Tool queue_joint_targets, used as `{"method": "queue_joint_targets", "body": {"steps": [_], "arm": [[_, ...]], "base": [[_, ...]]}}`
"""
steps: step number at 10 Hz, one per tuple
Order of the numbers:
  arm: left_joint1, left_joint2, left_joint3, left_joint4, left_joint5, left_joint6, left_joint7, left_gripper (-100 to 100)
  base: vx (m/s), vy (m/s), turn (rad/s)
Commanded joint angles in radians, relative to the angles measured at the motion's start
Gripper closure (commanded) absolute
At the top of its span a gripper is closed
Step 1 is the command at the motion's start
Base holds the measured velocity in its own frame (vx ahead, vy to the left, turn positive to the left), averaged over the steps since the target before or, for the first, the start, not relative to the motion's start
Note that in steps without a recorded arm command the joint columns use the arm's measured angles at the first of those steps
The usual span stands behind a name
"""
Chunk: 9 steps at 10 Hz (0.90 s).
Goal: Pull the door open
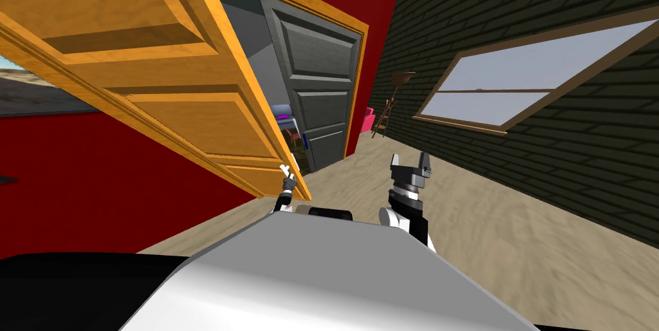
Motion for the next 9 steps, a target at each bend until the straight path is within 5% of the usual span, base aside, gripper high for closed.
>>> {"method": "queue_joint_targets", "body": {"steps": [1, 4, 9], "arm": [[-0.004, 0.017, 0.011, 0.015, 0.028, -0.01, 0.044, -100], [-0.007, 0.017, 0.001, 0.013, 0.047, -0.011, 0.084, -100], [-0.023, 0.015, -0.04, 0.003, 0.123, -0.016, 0.229, -100]], "base": [[-0.052, 0.033, -0.081], [-0.045, 0.037, -0.076], [-0.083, 0.041, -0.105]]}}
